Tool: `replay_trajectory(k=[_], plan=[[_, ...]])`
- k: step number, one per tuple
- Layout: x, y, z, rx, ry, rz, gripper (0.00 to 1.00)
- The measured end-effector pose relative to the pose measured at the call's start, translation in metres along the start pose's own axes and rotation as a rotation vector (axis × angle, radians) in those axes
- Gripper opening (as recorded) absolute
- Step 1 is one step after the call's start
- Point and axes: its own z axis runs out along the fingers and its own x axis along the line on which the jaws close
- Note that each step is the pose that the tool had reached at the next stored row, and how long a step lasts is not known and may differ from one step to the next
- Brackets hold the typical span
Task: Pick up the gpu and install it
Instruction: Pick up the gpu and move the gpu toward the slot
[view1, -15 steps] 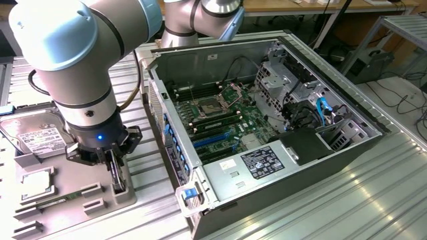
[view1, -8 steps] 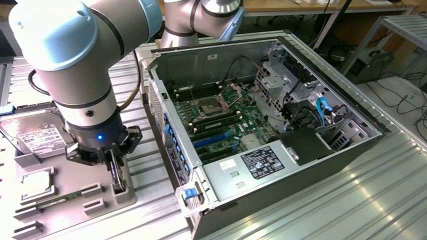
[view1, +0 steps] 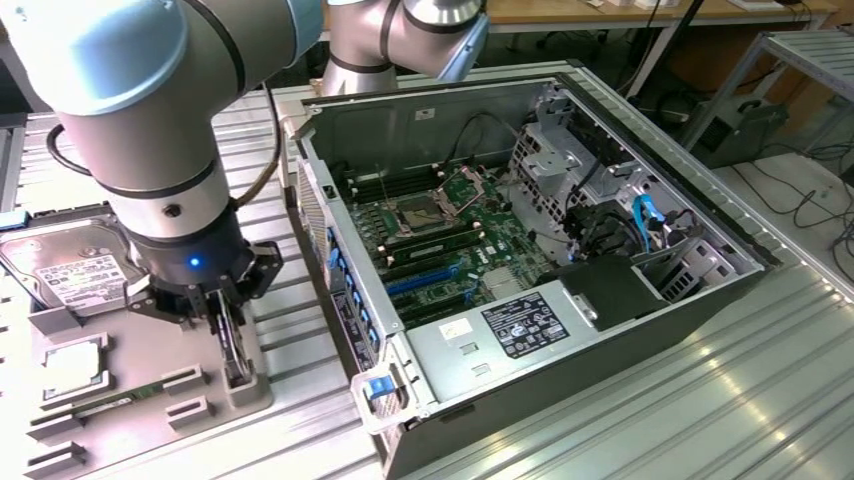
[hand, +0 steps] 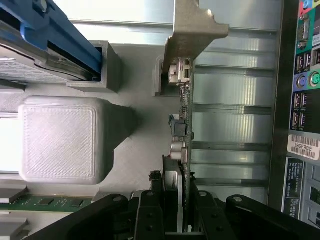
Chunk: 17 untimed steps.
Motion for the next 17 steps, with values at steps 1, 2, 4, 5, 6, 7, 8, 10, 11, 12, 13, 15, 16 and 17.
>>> replay_trajectory(k=[1,2,4,5,6,7,8,10,11,12,13,15,16,17], plan=[[0.000,0.0000,-0.0021,0.0000,0.0000,0.000,0.28],[0.000,0.0000,-0.0042,0.0000,-0.0001,0.000,0.28],[0.000,0.0001,-0.0083,0.0000,0.0000,0.000,0.28],[0.000,0.0001,-0.0104,0.0000,0.0000,0.000,0.28],[0.000,0.0001,-0.0130,0.0000,0.0000,0.000,0.28],[0.000,0.0001,-0.0147,-0.0001,-0.0001,0.000,0.28],[0.000,0.0002,-0.0168,-0.0001,-0.0001,0.000,0.28],[0.000,0.0002,-0.0209,0.0000,-0.0001,0.000,0.28],[0.000,0.0002,-0.0231,0.0001,0.0001,0.000,0.28],[0.000,0.0002,-0.0250,0.0000,0.0000,0.000,0.28],[-0.001,0.0002,-0.0264,0.0000,0.0000,0.000,0.28],[-0.001,0.0003,-0.0277,-0.0001,-0.0002,0.003,0.28],[-0.001,0.0002,-0.0277,0.0000,-0.0003,0.008,0.28],[-0.001,0.0002,-0.0277,0.0001,-0.0004,0.016,0.28]])
